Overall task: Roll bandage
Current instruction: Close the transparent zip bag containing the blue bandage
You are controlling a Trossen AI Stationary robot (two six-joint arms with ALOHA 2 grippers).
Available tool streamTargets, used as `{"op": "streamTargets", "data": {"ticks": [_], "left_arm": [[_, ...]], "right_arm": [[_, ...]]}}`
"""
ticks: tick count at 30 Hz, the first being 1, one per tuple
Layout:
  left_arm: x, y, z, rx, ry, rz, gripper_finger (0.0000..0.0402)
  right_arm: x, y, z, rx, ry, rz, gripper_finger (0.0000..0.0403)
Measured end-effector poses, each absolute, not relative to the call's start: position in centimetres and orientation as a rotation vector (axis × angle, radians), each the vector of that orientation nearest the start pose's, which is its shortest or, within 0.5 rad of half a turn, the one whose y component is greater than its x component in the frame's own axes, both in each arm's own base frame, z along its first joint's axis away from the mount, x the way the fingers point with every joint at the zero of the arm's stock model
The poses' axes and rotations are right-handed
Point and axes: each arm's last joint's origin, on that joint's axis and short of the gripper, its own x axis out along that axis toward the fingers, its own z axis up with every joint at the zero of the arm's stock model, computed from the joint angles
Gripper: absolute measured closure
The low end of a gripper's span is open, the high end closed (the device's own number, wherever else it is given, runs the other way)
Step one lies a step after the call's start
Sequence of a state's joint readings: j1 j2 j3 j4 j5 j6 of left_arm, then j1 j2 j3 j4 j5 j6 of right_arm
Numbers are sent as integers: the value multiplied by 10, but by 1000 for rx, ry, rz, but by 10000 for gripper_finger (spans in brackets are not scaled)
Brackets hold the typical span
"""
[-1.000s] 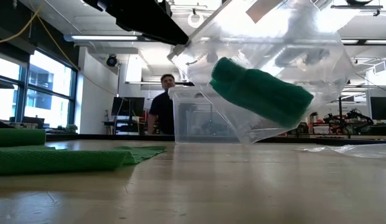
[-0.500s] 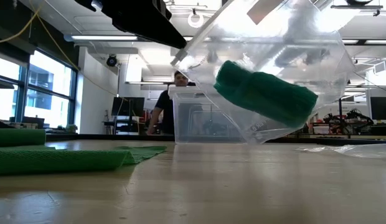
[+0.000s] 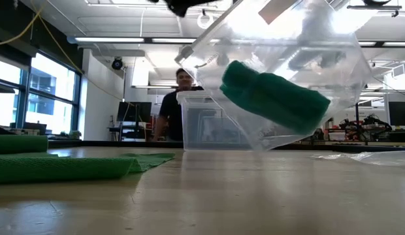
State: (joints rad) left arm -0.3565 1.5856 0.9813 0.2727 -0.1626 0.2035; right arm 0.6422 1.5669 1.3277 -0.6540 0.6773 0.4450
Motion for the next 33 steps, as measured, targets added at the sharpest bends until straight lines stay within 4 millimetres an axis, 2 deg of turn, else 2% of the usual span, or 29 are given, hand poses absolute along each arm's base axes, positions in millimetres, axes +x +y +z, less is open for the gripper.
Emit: {"op": "streamTargets", "data": {"ticks": [4, 8, 22, 27, 33], "left_arm": [[340, -121, 238, 275, 259, -224, 245], [344, -120, 226, 305, 305, -163, 253], [345, -111, 221, 289, 356, -130, 395], [345, -111, 221, 293, 357, -111, 393], [328, -117, 238, 316, 383, -158, 379]], "right_arm": [[274, 182, 297, -121, 673, -186, 403], [274, 182, 297, -121, 673, -186, 403], [274, 182, 297, -121, 673, -186, 403], [274, 182, 297, -121, 673, -186, 403], [273, 182, 297, -122, 674, -186, 403]]}}
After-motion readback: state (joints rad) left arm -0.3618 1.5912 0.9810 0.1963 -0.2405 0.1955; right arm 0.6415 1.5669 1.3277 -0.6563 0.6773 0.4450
